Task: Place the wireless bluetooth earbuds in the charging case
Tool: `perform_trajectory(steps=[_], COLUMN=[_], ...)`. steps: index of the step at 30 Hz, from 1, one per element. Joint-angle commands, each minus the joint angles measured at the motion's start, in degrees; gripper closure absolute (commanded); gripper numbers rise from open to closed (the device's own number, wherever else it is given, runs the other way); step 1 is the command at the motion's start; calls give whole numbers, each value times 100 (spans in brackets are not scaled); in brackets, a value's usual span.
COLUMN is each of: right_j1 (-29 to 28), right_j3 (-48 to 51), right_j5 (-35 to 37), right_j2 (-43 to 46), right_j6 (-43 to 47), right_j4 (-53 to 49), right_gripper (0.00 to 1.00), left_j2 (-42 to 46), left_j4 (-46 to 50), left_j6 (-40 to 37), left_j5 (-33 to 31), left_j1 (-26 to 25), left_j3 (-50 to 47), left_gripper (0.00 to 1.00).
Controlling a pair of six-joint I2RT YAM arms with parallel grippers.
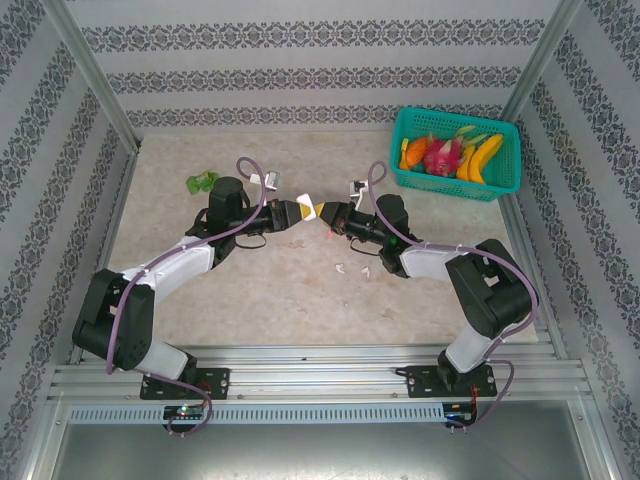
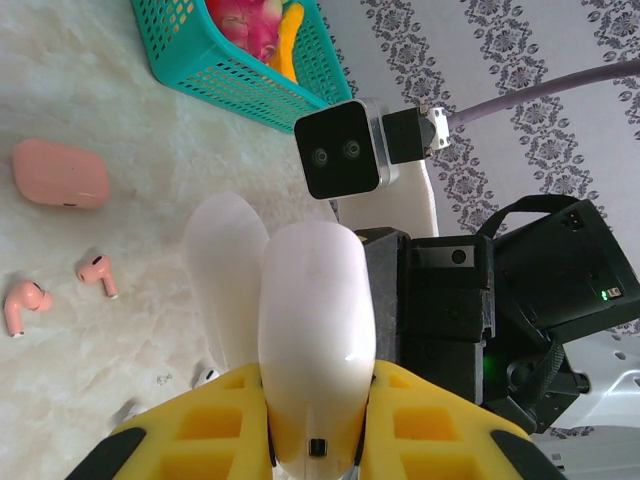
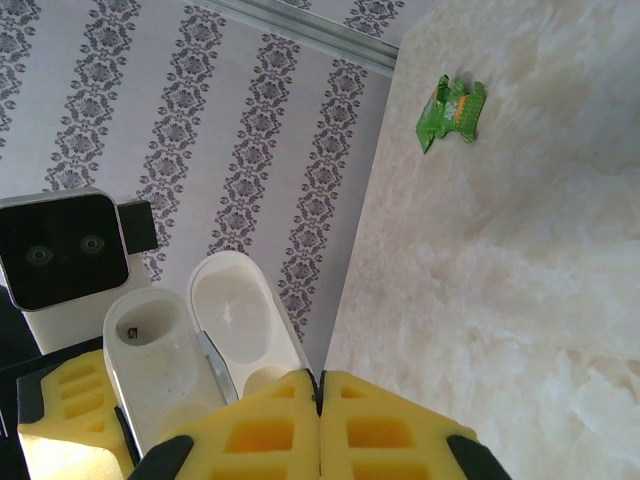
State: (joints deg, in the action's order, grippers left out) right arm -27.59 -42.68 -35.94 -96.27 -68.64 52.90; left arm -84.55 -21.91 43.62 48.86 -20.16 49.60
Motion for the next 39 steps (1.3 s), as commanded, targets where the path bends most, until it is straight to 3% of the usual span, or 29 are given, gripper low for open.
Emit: perform_trajectory(steps=[1,12,20,32,37,39], right_j1=[-53,35,146,180,178,206], right_j3=[-190,-154,-101,-101,-115,-143], right_j5=[-231,-173,-108,-88,3,17], right_j2=[-15,93,305,343,471,520], right_j6=[4,16,178,378,731,924], right_j4=[216,137,-205,-550,-998,-1298], right_gripper=[100,100,100,100,100,100], left_j2=[57,86,149,169,288,396], left_j4=[-201,-166,-120,-94,95,343], left_j6=[-65,-79,-97,-84,-176,-306], left_j5=[119,40,-100,-244,-305,-366], left_j1=[-69,-67,-67,-67,-70,-69], left_j3=[-65,-89,-115,-111,-68,-34], left_gripper=[93,89,52,46,35,25])
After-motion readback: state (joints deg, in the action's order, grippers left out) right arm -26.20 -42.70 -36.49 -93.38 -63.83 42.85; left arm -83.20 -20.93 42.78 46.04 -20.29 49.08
